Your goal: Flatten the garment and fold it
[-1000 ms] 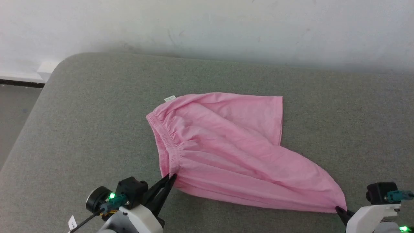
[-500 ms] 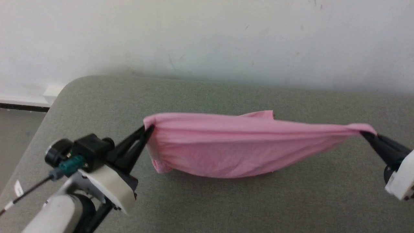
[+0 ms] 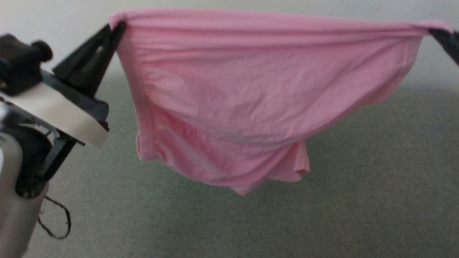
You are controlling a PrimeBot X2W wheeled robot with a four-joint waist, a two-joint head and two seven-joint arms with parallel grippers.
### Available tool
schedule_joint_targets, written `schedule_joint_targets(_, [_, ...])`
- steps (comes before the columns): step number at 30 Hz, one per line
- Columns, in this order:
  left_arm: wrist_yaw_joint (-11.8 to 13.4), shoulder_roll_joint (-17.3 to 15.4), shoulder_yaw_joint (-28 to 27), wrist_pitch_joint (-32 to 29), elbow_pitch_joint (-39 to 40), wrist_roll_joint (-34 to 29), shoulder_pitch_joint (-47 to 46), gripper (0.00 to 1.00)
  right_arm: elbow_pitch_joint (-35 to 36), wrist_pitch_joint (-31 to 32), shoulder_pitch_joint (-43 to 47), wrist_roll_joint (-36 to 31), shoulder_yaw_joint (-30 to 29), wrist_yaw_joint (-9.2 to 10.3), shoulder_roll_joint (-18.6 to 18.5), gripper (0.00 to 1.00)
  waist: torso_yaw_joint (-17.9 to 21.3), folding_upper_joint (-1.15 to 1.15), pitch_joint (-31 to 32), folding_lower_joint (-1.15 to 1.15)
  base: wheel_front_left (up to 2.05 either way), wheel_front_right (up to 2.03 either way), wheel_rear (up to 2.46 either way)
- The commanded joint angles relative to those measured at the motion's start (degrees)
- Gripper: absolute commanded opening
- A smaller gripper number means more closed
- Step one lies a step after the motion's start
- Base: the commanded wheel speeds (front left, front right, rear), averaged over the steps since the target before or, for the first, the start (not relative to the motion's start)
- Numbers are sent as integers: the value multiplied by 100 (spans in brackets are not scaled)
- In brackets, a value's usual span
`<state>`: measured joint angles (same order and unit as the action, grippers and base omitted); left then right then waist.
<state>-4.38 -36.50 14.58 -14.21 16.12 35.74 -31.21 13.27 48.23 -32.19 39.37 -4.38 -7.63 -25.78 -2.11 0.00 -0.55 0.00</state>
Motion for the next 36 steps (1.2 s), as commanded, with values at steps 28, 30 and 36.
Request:
schedule_joint_targets(28, [-243,1561,964,2315,-4641,-1015,-4065,0,-4210,-3426,-3695,-1523,1674,14,310,0,803,0,-2886,0,0,0,0])
schedule_joint_targets(30, [-257,1673,1129,2512,-4884,-1036,-3781,0,-4400,-3627,-3435,-1480,1797,14,391,0,758,0,-2833,0,0,0,0])
schedule_joint_targets(36, [-271,1931,1506,2867,-5115,-1126,-2515,0,-4504,-4037,-2281,-1049,2237,14,439,0,587,0,-2420,0,0,0,0])
